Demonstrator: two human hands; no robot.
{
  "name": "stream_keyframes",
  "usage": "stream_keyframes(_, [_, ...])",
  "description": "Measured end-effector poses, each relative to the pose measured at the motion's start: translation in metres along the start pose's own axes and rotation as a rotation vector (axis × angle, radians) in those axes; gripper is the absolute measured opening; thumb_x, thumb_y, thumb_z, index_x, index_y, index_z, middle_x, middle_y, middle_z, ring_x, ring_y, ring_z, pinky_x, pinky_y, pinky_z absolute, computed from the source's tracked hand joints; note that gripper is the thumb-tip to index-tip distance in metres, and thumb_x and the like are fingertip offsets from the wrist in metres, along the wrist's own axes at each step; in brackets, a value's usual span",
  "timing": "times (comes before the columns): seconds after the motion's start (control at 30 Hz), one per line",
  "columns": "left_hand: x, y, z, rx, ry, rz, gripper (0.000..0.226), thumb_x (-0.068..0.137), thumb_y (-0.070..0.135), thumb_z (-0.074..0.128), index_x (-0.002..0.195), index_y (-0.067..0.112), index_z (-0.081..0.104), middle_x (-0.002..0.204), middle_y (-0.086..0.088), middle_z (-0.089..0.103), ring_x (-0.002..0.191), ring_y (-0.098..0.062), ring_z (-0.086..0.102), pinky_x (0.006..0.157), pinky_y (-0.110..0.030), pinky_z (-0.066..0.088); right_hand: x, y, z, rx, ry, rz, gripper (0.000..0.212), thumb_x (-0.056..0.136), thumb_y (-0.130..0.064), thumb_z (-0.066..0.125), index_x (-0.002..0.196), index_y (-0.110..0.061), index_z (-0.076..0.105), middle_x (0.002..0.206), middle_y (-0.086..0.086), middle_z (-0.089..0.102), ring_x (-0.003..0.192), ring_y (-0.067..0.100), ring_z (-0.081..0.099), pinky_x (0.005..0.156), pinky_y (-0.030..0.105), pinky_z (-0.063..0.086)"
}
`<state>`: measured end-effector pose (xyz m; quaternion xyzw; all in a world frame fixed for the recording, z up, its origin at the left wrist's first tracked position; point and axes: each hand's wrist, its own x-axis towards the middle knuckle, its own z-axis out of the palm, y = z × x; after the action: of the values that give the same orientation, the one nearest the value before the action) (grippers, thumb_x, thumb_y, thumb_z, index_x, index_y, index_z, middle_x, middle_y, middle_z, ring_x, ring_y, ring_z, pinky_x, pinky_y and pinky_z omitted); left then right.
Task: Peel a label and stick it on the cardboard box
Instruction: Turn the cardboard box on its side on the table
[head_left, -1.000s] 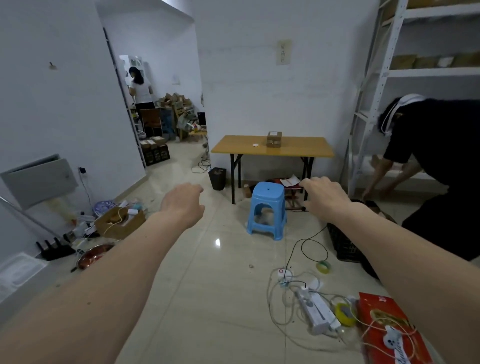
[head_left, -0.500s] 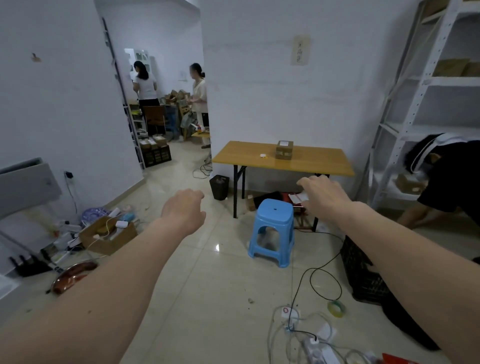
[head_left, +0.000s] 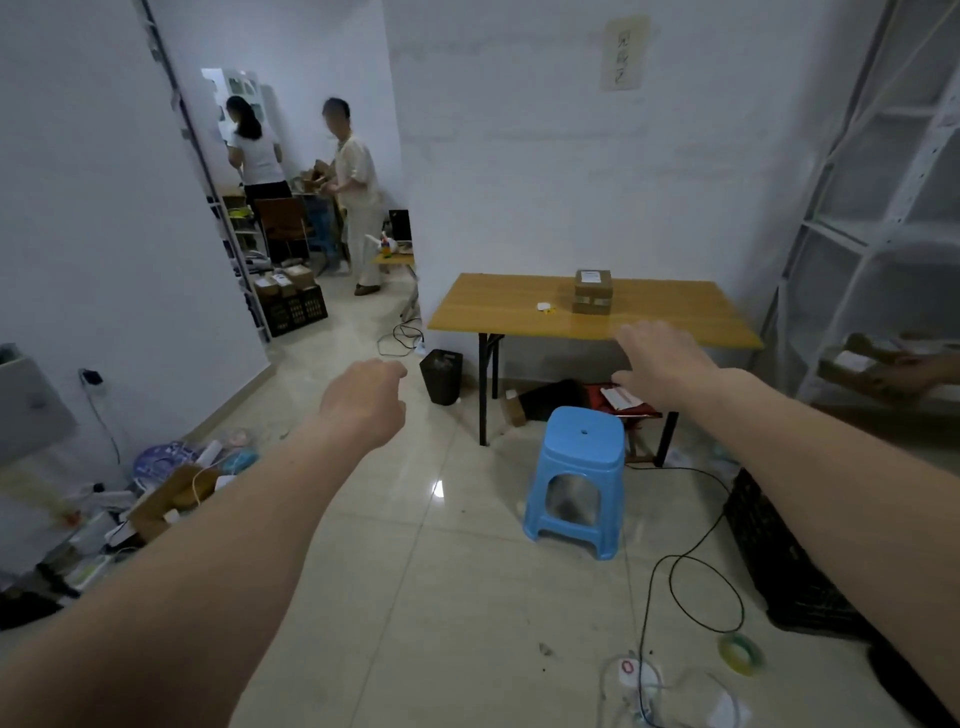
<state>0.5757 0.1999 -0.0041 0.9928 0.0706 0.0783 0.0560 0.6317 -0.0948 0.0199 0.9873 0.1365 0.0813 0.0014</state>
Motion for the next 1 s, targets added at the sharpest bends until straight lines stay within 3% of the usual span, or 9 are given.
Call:
stream_keyframes(0.47, [0.225,-0.084,0.058,-0.018,-0.041,0.04,0.047,0.09,0.022,0.056,0.135,0.018,0.045,0.141,-0.006,0.044,0.131,-0.025,0.037,0.103,-0.039,0.039,0.22,-0.055,0.07,0.056,-0.015,-0.013,0.046,0.091,-0.021,0.057,0.133,-0.012,0.042,0.137,0.01,0.047,0.125,0.031,0.042,0.1,0.044,0.038])
stream_keyframes(0.63, [0.34,-0.086,0.059,0.07,-0.092,0.049,0.051,0.087,0.025,0.06,0.134,0.015,0.042,0.133,-0.009,0.049,0.123,-0.028,0.045,0.094,-0.04,0.045,0.319,-0.041,0.086,0.055,-0.048,0.033,0.046,0.09,-0.023,0.058,0.132,-0.013,0.042,0.136,0.01,0.047,0.123,0.03,0.043,0.099,0.044,0.04])
stream_keyframes(0.77, [0.424,-0.091,0.06,0.044,-0.075,0.067,0.051,0.087,0.025,0.061,0.133,0.014,0.04,0.134,-0.01,0.049,0.123,-0.029,0.045,0.095,-0.041,0.044,0.392,-0.026,0.094,0.05,-0.064,0.098,0.057,0.089,-0.023,0.06,0.14,-0.015,0.035,0.143,0.01,0.041,0.129,0.031,0.04,0.103,0.047,0.038])
stream_keyframes(1.0, [0.577,-0.097,0.079,0.03,-0.055,0.135,0.062,0.087,0.022,0.06,0.141,0.017,0.031,0.139,-0.011,0.046,0.126,-0.031,0.044,0.096,-0.042,0.043,0.516,-0.009,0.119,0.028,-0.052,0.163,0.052,0.088,-0.022,0.059,0.136,-0.015,0.039,0.141,0.009,0.043,0.127,0.03,0.041,0.1,0.047,0.04])
